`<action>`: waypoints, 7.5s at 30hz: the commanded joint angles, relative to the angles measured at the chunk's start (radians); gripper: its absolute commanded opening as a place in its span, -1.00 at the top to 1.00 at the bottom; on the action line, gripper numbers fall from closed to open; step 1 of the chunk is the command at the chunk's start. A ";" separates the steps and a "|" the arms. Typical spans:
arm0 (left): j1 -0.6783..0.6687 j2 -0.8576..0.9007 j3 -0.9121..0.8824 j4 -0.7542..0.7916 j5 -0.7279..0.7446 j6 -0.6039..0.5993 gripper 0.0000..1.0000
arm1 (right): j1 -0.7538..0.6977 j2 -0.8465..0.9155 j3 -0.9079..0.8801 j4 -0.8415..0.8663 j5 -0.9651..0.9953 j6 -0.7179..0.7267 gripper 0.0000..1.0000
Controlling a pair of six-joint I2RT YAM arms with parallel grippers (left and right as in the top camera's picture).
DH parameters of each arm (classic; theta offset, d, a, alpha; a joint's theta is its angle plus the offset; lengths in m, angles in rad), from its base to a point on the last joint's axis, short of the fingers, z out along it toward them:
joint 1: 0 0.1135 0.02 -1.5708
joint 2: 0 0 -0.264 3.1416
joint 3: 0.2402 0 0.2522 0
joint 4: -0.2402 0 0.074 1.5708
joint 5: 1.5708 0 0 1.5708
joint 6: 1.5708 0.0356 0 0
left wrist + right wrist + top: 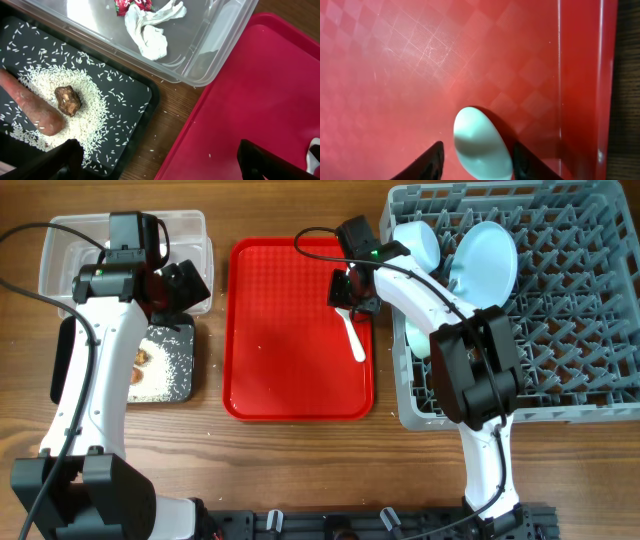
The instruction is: Sort waste into correct bins and load items into the dishwasher rack
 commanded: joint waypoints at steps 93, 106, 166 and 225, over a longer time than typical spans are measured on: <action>0.006 -0.005 0.012 0.003 -0.006 0.005 -1.00 | -0.548 -1.373 -0.390 -0.431 -0.148 -0.333 -0.99; 0.006 -0.005 0.012 0.003 -0.006 0.005 -1.00 | -0.541 -1.418 -0.394 -0.395 -0.152 -0.433 -0.99; 0.002 -0.044 0.012 0.005 -0.111 0.078 -1.00 | -0.429 -2.257 -1.738 0.744 0.090 -0.446 -1.00; 0.003 -1.606 -1.421 0.899 0.163 0.260 -1.00 | -0.429 -2.256 -1.738 0.744 0.090 -0.446 -0.99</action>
